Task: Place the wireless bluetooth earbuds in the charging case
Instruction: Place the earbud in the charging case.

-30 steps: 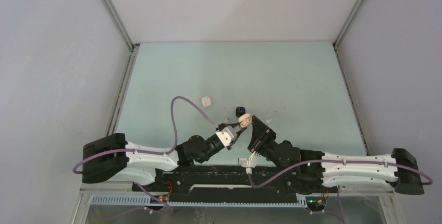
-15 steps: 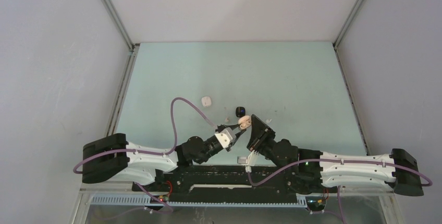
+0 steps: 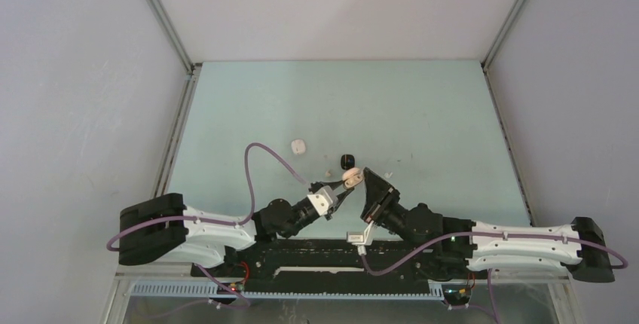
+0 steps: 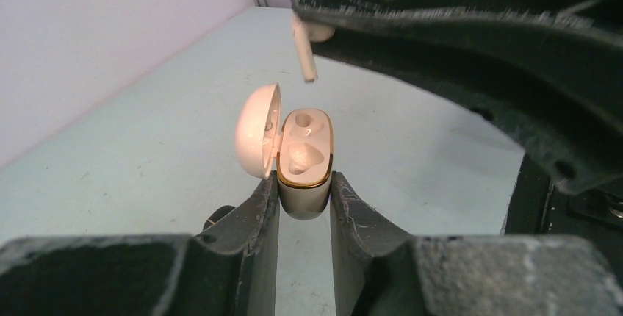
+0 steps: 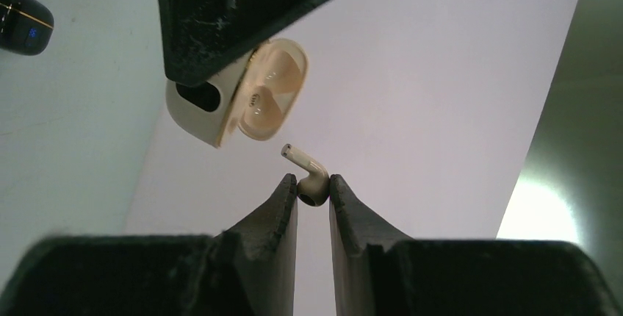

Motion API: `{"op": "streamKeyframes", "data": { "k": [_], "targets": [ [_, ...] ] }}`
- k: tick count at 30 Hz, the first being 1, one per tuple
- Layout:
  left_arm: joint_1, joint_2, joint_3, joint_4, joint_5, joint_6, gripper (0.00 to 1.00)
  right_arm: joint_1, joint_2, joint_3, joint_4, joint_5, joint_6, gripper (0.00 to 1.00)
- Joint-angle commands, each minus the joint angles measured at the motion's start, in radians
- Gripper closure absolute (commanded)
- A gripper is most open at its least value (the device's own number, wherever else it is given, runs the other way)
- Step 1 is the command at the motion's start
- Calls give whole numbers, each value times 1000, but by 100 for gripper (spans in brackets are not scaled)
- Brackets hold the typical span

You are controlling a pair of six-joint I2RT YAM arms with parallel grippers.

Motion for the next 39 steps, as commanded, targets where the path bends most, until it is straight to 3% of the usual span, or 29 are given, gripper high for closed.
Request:
{"op": "streamKeyframes", "data": {
  "k": [1, 14, 39],
  "targets": [
    [-2, -24, -11, 59, 13, 10, 100, 8, -71, 21, -45, -54, 56, 100],
    [8, -26, -53, 132, 124, -1, 100, -6, -373, -14, -208, -373, 115, 100],
    [14, -4, -59, 160, 152, 3, 100, -6, -376, -23, -219, -369, 146, 100]
  ]
}}
